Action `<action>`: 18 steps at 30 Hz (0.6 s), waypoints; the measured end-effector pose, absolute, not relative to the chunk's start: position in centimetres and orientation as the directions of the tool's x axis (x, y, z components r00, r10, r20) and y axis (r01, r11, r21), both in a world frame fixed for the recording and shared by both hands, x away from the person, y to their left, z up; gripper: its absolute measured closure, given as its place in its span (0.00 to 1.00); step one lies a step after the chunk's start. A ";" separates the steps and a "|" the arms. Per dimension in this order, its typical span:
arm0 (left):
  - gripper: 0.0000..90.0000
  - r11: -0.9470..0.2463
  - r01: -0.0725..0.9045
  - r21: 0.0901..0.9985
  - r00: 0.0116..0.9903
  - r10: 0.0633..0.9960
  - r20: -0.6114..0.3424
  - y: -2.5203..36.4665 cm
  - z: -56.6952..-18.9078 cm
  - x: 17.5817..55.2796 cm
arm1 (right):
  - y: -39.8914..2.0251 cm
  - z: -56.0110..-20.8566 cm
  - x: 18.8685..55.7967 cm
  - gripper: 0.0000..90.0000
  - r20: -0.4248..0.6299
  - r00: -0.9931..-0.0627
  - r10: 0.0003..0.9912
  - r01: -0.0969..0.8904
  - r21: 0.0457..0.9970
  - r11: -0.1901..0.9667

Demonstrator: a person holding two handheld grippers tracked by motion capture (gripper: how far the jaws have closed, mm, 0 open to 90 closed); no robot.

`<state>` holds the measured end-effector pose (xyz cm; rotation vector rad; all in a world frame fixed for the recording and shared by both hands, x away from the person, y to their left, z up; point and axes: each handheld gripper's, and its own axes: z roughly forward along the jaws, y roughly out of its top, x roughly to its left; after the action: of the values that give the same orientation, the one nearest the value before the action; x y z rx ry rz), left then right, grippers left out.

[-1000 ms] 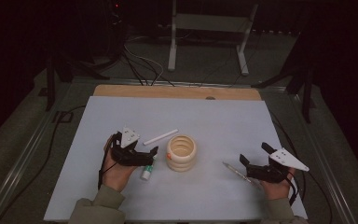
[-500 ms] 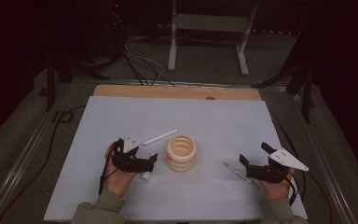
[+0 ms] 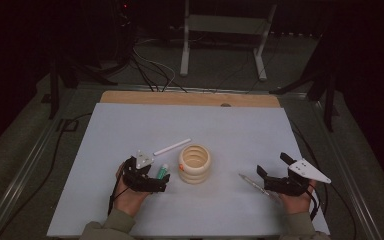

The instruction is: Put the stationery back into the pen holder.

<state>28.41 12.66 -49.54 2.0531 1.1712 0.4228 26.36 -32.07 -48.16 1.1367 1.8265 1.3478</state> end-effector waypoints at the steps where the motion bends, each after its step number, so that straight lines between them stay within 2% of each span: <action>1: 0.01 -0.329 0.609 0.722 0.533 0.844 -0.065 12.6 -49.6 28.4 | -32.1 -48.2 26.4 0.00 0.023 -0.459 0.888 0.285 0.951 0.122; 7: 0.09 -0.361 0.640 0.678 0.538 0.840 -0.061 12.1 -49.9 28.0 | -32.1 -48.2 26.4 0.00 0.027 -0.458 0.889 0.288 0.950 0.119; 9: 0.17 -0.377 0.648 0.662 0.537 0.842 -0.046 11.7 -49.9 27.8 | -32.1 -48.2 26.4 0.00 0.024 -0.458 0.889 0.287 0.950 0.122; 11: 0.22 -0.389 0.656 0.647 0.542 0.839 -0.045 11.5 -50.0 27.6 | -32.1 -48.2 26.4 0.00 0.025 -0.459 0.888 0.288 0.950 0.122; 13: 0.33 -0.402 0.666 0.628 0.545 0.837 -0.043 11.4 -50.2 27.4 | -32.1 -48.2 26.4 0.00 0.024 -0.459 0.888 0.288 0.950 0.123; 16: 0.58 -0.435 0.677 0.593 0.568 0.821 -0.046 11.4 -50.4 27.4 | -32.1 -48.2 26.4 0.00 0.024 -0.458 0.888 0.289 0.949 0.123; 17: 0.58 -0.458 0.687 0.564 0.568 0.823 -0.024 11.3 -50.7 27.4 | -32.1 -48.2 26.4 0.00 0.025 -0.459 0.888 0.289 0.949 0.123; 18: 0.64 -0.464 0.684 0.563 0.570 0.821 -0.016 11.3 -50.7 27.3 | -32.1 -48.2 26.4 0.00 0.024 -0.458 0.889 0.289 0.949 0.123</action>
<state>27.34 11.30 -50.74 2.2854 1.2026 0.3500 26.40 -32.06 -48.21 1.1376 1.8298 1.3438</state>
